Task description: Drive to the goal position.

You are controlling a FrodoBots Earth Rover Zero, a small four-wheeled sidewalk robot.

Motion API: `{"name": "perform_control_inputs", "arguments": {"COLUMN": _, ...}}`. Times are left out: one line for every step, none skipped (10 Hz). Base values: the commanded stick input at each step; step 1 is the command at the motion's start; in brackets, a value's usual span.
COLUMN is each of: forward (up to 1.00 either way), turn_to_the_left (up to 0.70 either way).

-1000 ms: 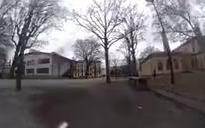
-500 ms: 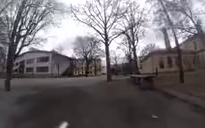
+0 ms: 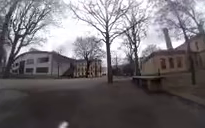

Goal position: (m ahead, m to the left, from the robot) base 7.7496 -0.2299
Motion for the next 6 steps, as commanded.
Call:
{"name": "perform_control_inputs", "arguments": {"forward": 1.0, "turn_to_the_left": -0.01}}
{"name": "perform_control_inputs", "arguments": {"forward": 1.0, "turn_to_the_left": -0.12}}
{"name": "perform_control_inputs", "arguments": {"forward": 1.0, "turn_to_the_left": -0.4}}
{"name": "perform_control_inputs", "arguments": {"forward": 1.0, "turn_to_the_left": -0.4}}
{"name": "perform_control_inputs", "arguments": {"forward": 1.0, "turn_to_the_left": -0.4}}
{"name": "perform_control_inputs", "arguments": {"forward": 1.0, "turn_to_the_left": -0.4}}
